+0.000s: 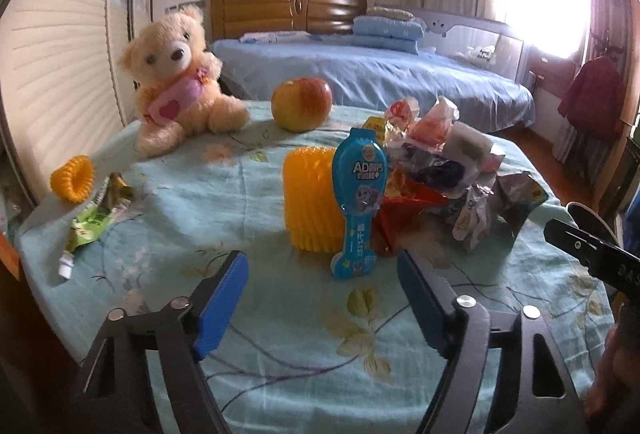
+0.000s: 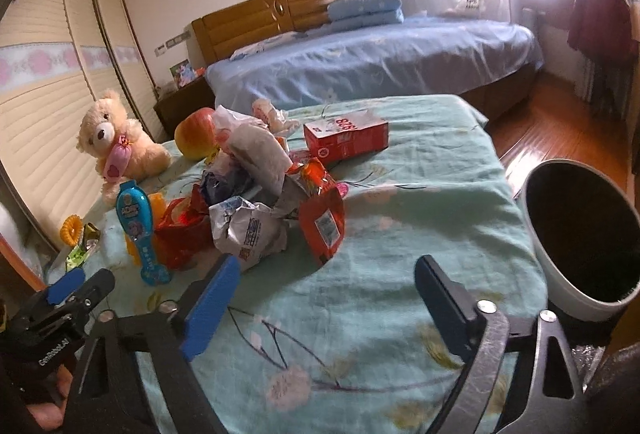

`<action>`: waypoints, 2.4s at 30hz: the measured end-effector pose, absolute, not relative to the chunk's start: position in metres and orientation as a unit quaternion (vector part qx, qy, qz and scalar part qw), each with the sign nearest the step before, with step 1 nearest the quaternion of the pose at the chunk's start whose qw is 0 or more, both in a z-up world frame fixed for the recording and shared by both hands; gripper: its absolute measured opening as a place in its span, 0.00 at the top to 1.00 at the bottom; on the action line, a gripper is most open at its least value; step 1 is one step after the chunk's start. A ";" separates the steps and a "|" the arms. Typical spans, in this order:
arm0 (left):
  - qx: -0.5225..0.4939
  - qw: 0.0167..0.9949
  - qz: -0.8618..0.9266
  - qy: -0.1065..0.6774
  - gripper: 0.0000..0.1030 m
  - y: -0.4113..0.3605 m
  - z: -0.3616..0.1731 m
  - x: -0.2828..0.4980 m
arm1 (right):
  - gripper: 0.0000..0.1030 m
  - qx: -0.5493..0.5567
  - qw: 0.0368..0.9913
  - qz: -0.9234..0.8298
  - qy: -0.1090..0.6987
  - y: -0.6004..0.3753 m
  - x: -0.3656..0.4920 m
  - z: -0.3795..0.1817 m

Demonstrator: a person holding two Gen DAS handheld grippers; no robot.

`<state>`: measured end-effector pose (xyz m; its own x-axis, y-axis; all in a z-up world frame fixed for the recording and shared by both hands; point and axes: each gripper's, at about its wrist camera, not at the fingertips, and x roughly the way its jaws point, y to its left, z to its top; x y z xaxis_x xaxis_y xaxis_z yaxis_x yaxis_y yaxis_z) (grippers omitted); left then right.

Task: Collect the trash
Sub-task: 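Grasp the red-and-blue snack wrapper with the right gripper while the left grasps the blue toothbrush, then carry the snack wrapper in the right gripper over the trash bin and release it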

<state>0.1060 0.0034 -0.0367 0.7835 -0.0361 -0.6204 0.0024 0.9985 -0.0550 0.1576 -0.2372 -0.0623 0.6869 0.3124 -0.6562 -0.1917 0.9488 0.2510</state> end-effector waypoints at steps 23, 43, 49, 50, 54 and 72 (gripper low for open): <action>-0.026 0.922 -0.057 0.382 0.99 -0.016 -0.064 0.168 | 0.99 0.122 0.876 0.184 0.428 -0.238 0.211 -0.087; -0.031 0.930 -0.115 0.349 1.00 -0.030 -0.041 0.125 | 0.99 0.141 0.887 0.172 0.405 -0.271 0.170 -0.073; -0.016 0.925 -0.150 0.347 1.00 -0.058 -0.038 0.119 | 0.99 0.148 0.890 0.155 0.403 -0.292 0.162 -0.071; -0.014 0.924 -0.156 0.348 1.00 -0.062 -0.038 0.119 | 0.99 0.148 0.891 0.152 0.402 -0.295 0.161 -0.071; -0.004 0.919 -0.180 0.350 1.00 -0.080 -0.036 0.124 | 0.99 0.152 0.893 0.137 0.401 -0.311 0.157 -0.071; 0.027 0.895 -0.252 0.367 1.00 -0.163 -0.046 0.156 | 0.99 0.176 0.899 0.061 0.397 -0.390 0.147 -0.073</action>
<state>0.1558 -0.1627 -0.0455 0.6032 -0.4319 -0.6706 0.4711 0.8713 -0.1375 0.1466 -0.3903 -0.0725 0.6778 0.2498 -0.6916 0.0303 0.9303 0.3657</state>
